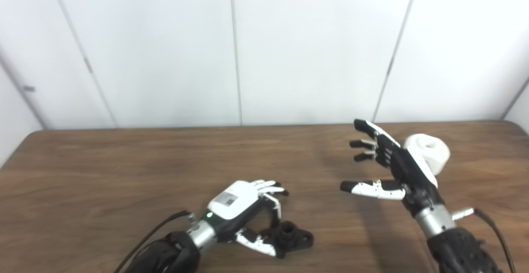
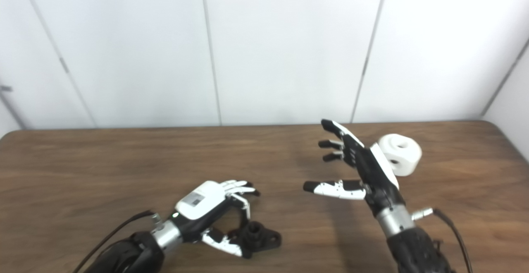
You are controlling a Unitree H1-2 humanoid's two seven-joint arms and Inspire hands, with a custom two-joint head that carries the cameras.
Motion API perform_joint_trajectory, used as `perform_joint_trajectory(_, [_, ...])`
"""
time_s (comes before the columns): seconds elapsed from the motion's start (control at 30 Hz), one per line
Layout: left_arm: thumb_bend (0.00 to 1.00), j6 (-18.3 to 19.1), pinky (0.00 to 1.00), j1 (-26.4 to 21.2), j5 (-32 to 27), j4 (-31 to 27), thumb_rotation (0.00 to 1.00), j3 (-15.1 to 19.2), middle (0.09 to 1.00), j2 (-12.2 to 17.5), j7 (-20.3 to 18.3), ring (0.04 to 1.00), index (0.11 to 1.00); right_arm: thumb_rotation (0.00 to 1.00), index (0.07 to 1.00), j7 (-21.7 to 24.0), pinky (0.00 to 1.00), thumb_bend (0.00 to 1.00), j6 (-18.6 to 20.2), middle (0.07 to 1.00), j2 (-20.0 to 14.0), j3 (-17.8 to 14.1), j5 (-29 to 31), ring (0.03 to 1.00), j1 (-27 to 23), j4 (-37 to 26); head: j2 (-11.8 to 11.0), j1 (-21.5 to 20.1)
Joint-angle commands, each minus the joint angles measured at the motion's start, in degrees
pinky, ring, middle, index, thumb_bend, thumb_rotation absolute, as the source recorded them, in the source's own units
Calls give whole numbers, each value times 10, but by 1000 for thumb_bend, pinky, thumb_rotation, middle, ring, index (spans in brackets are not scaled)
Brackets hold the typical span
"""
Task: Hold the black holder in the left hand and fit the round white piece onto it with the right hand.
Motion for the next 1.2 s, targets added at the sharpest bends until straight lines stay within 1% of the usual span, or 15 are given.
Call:
perform_joint_trajectory(0.0, [524,32,920,15,57,56,55,-14,855,23,-25,916,484,207,861,-6,630,775,-13,878,-42,-8,-52,758,-35,-20,-8,-25])
perform_joint_trajectory(0.03, [524,30,913,15,55,59,55,-14,854,24,-20,912,484,202,852,-8,615,782,-14,864,-51,-8,-69,751,-39,-19,-8,-25])
perform_joint_trajectory(0.07, [524,25,908,16,53,63,55,-14,853,26,-13,910,484,200,848,-11,607,785,-13,858,-64,-10,-91,747,-46,-21,-18,-46])
perform_joint_trajectory(0.1, [524,21,896,17,51,65,54,-12,850,29,-7,906,484,156,855,-18,601,779,-14,849,-76,-13,-116,743,-53,-20,-27,-66])
perform_joint_trajectory(0.13, [524,18,885,17,49,68,54,-12,848,31,-3,901,484,134,868,-24,596,772,-16,845,-84,-14,-134,739,-57,-20,-32,-75])
perform_joint_trajectory(0.17, [524,16,880,18,49,67,54,-11,846,33,0,899,484,123,874,-34,594,769,-20,843,-99,-15,-172,737,-64,-18,-41,-90])
perform_joint_trajectory(0.27, [523,10,859,18,44,67,53,-9,840,40,1,890,485,165,885,-43,592,765,-9,842,-134,-18,-262,742,-83,-16,-54,-118])
perform_joint_trajectory(0.37, [523,-1,845,18,42,70,52,-9,836,46,6,881,485,177,894,-29,614,779,4,875,-167,-31,-292,786,-104,-7,-72,-144])
perform_joint_trajectory(0.43, [523,-12,844,18,44,81,52,-10,830,48,17,876,484,214,887,-13,658,794,14,900,-193,-41,-299,818,-118,3,-77,-151])
perform_joint_trajectory(0.53, [523,-25,858,15,45,101,53,-12,832,49,31,880,484,247,883,9,682,810,30,913,-221,-50,-300,839,-132,17,-89,-163])
perform_joint_trajectory(0.67, [524,-45,859,10,47,131,54,-14,844,47,54,892,484,321,887,59,713,841,76,945,-264,-55,-305,891,-151,26,-95,-173])
perform_joint_trajectory(0.77, [524,-58,867,5,47,152,55,-16,852,44,69,902,484,379,898,101,767,864,114,987,-288,-51,-306,964,-162,32,-98,-177])
perform_joint_trajectory(0.93, [524,-68,880,1,51,170,56,-22,853,43,86,908,484,424,922,164,818,910,165,1000,-309,-38,-288,1000,-172,53,-93,-173])
perform_joint_trajectory(1.03, [524,-70,878,0,50,175,57,-24,854,45,93,909,484,402,932,185,839,916,169,1000,-310,-36,-254,1000,-171,65,-93,-173])
perform_joint_trajectory(1.17, [524,-66,891,4,45,161,58,-24,853,50,83,908,484,406,937,196,809,960,159,1000,-310,-11,-246,1000,-163,82,-87,-170])
